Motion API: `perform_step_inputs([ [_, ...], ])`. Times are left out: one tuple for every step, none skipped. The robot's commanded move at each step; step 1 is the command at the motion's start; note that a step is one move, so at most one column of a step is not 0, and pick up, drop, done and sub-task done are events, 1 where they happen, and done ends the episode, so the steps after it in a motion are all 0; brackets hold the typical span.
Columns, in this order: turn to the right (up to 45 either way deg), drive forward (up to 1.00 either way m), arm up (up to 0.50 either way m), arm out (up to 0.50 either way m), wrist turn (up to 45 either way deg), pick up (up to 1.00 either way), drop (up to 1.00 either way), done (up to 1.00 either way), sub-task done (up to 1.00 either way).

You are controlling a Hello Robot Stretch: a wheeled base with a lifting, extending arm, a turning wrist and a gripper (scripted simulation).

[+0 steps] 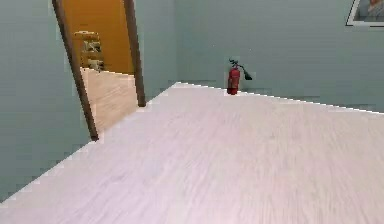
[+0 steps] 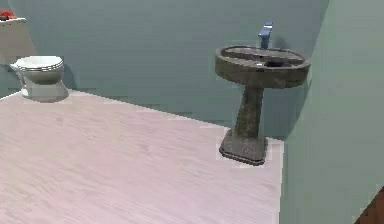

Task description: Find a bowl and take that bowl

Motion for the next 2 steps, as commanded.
perform_step_inputs([
  [-18.0, 0.00, 0.00, 0.00, 0.0, 0.00, 0.00, 0.00, 0.00],
  [0.0, 1.00, 0.00, 0.00, 0.0, 0.00, 0.00, 0.00, 0.00],
])
